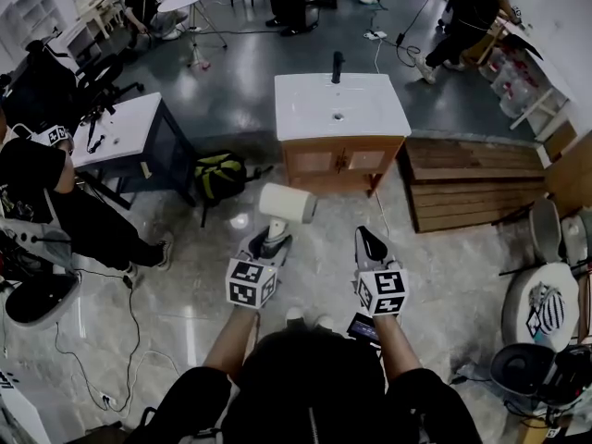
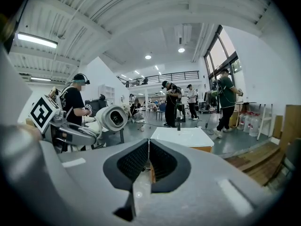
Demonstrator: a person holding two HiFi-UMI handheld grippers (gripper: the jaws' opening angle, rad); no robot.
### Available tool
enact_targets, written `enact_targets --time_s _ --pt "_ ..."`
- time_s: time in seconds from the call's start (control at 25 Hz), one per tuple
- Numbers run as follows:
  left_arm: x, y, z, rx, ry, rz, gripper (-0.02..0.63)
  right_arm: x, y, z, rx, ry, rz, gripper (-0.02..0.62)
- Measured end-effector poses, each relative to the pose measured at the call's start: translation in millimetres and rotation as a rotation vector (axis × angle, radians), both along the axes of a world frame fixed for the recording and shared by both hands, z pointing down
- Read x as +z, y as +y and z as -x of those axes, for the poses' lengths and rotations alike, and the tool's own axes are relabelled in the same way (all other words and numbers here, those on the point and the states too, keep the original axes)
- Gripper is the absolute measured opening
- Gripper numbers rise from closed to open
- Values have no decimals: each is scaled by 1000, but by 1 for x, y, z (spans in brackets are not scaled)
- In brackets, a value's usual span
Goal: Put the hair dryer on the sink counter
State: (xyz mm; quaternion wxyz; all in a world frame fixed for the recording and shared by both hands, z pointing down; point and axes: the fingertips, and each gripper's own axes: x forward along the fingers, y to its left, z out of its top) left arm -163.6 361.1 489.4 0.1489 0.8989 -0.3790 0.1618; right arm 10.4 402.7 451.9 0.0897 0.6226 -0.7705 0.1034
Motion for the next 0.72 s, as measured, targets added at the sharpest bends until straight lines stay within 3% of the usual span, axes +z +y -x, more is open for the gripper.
enact_targets --time_s 0.72 --pt "11 -21 24 35 5 -2 202 5 -16 25 20 11 -9 5"
